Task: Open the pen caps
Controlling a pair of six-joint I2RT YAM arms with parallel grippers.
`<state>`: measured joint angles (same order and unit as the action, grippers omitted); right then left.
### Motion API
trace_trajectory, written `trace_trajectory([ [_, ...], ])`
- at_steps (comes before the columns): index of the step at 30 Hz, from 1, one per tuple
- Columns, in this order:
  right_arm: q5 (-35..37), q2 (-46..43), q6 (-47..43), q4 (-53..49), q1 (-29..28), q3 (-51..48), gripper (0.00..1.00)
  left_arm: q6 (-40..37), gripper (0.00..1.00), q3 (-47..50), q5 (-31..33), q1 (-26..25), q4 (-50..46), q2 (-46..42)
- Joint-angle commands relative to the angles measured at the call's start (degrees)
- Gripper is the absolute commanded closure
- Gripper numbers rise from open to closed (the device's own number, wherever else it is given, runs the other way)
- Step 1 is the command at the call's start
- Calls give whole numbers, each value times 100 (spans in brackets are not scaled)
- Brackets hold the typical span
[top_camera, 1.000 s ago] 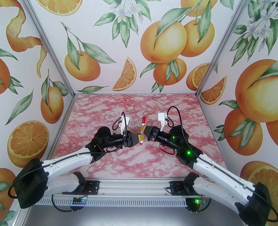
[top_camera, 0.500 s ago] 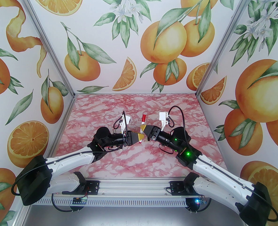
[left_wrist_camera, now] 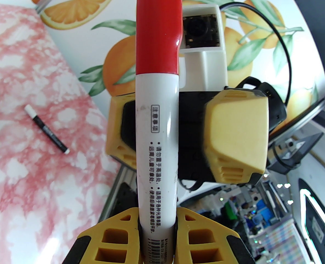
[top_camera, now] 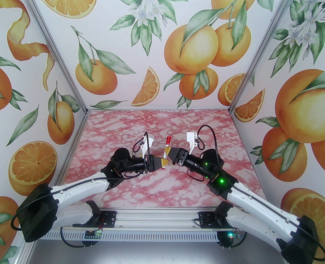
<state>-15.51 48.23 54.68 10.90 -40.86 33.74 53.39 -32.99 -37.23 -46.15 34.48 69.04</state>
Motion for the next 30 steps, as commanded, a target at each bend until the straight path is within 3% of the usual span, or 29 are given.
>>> trace_trajectory([
  [1, 249, -182, -341, -881, -17, 379, 45, -517, 95, -66, -92, -33, -461, -174],
  [5, 241, -182, -396, -1085, -5, 514, 36, -882, 95, -212, -324, -206, -704, -96],
  [9, 511, -147, -528, -1612, -1, 810, 34, -1076, 95, -317, -326, -361, -924, 0],
  [16, 649, -123, -616, -1995, 33, 990, 51, -1189, 95, -417, -403, -472, -1000, 8],
  [30, 472, 16, -699, -2083, 61, 1110, 69, -1320, 95, -623, -575, -638, -1146, 233],
])
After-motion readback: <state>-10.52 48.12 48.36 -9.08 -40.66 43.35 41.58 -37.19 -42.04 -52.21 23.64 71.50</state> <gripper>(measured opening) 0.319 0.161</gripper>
